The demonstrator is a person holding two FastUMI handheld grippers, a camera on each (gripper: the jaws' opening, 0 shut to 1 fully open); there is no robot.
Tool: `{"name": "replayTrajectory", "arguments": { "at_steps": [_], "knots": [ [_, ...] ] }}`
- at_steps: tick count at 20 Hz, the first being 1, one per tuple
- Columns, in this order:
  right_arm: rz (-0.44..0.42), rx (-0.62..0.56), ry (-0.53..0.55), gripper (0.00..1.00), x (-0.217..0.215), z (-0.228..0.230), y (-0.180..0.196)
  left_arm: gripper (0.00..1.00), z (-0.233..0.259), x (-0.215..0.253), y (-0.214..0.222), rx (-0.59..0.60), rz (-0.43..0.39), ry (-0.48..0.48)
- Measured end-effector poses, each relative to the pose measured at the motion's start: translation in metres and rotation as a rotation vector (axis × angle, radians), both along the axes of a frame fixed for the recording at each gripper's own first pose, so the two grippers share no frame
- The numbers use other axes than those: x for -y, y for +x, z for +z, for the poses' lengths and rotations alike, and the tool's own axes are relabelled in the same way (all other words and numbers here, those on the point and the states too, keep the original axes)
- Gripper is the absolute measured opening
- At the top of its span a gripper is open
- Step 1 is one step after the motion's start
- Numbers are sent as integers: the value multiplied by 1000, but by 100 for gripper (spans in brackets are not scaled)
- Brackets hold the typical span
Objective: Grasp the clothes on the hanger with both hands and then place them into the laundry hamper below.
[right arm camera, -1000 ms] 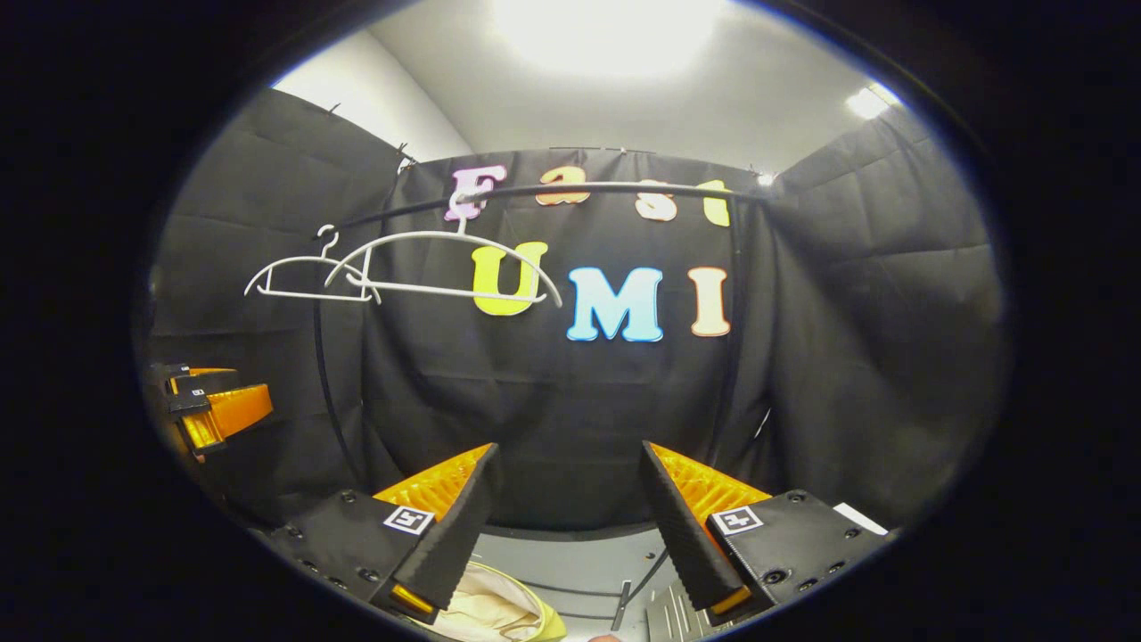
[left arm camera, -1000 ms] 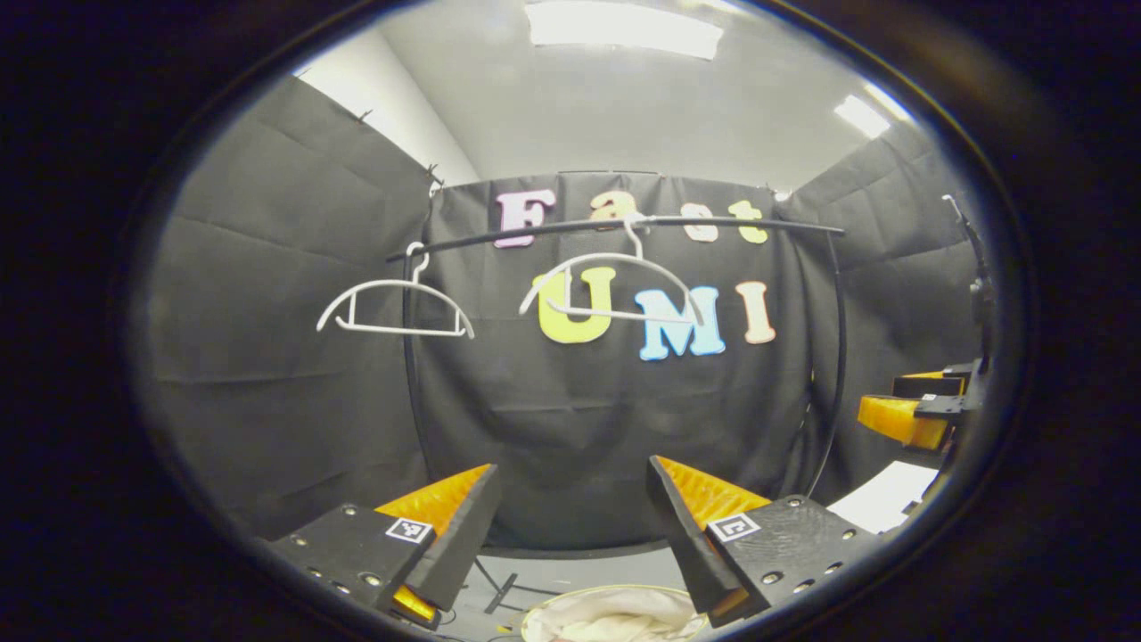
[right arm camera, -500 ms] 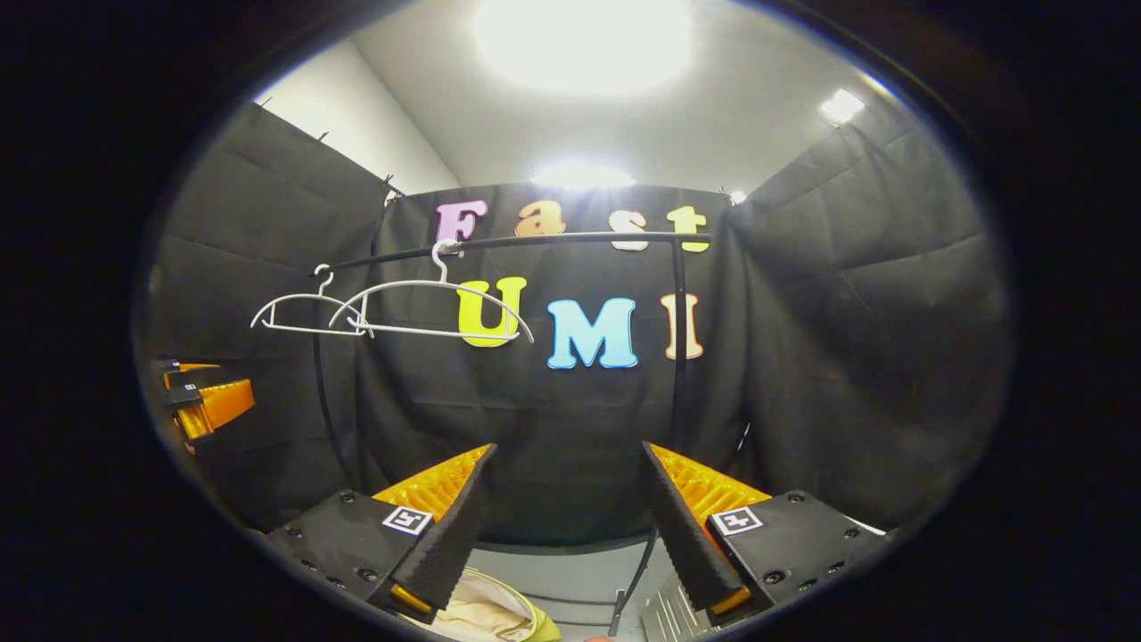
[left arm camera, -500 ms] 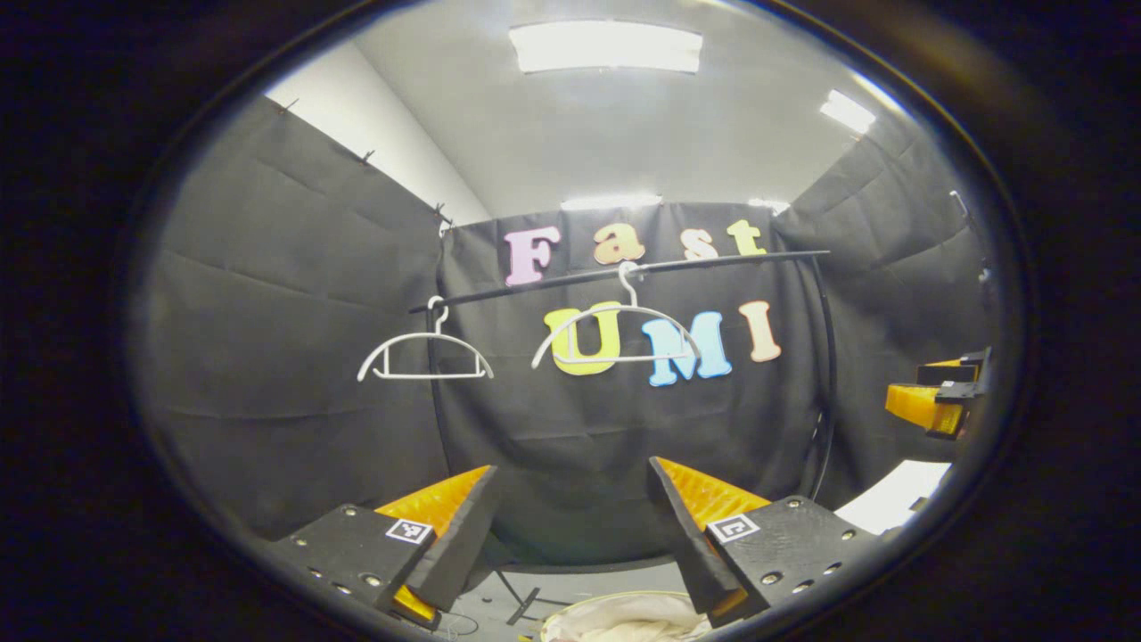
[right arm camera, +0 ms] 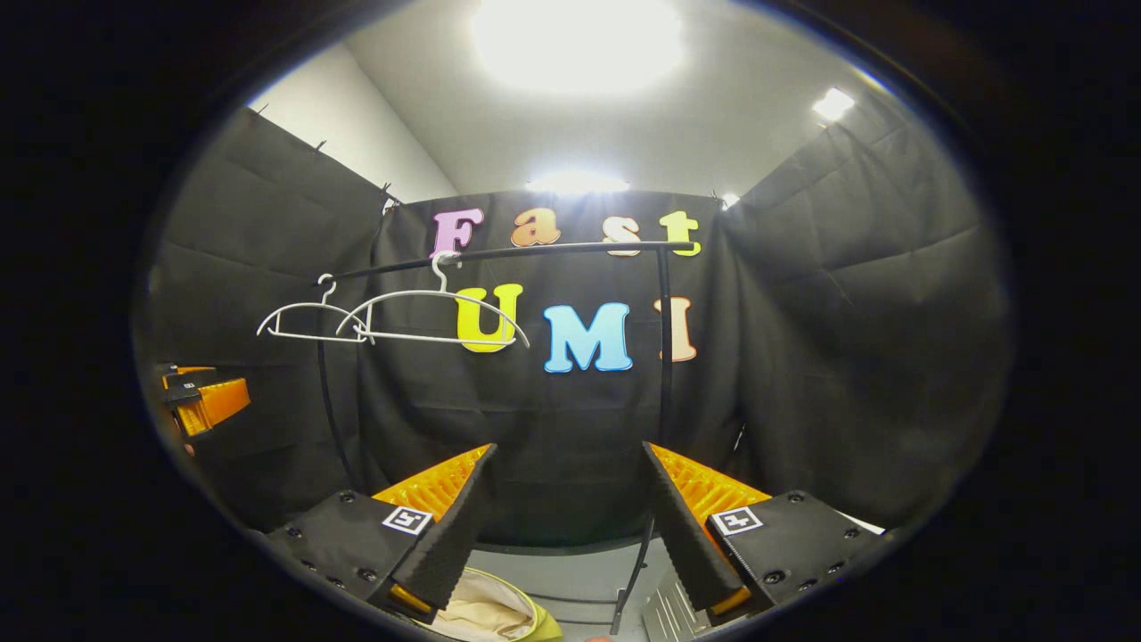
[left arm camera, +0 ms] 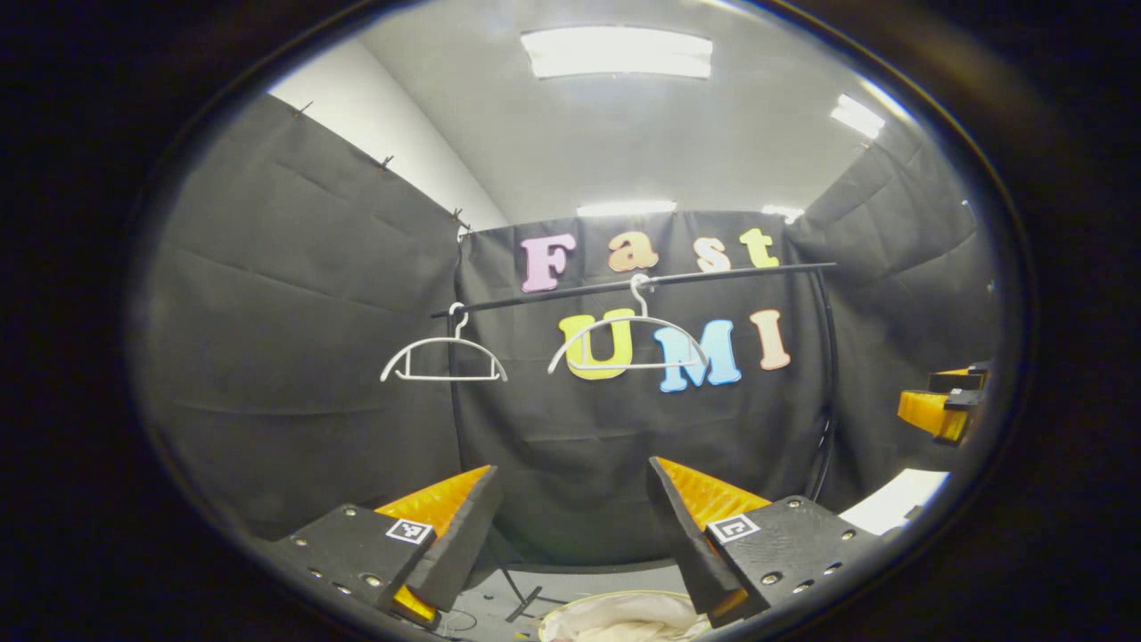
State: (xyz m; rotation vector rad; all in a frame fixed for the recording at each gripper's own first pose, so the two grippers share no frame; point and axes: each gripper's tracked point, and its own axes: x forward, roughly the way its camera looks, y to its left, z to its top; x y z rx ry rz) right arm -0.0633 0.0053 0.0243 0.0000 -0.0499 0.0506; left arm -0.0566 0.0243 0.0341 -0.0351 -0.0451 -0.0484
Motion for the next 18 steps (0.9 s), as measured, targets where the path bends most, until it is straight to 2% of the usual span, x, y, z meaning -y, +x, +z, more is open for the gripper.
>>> {"name": "replayTrajectory", "arguments": {
  "at_steps": [18],
  "knots": [
    [-12, 16, 10, 98, 4, 1, -3, 96, -1, 1, -4, 6, -11, 7]
  ]
}}
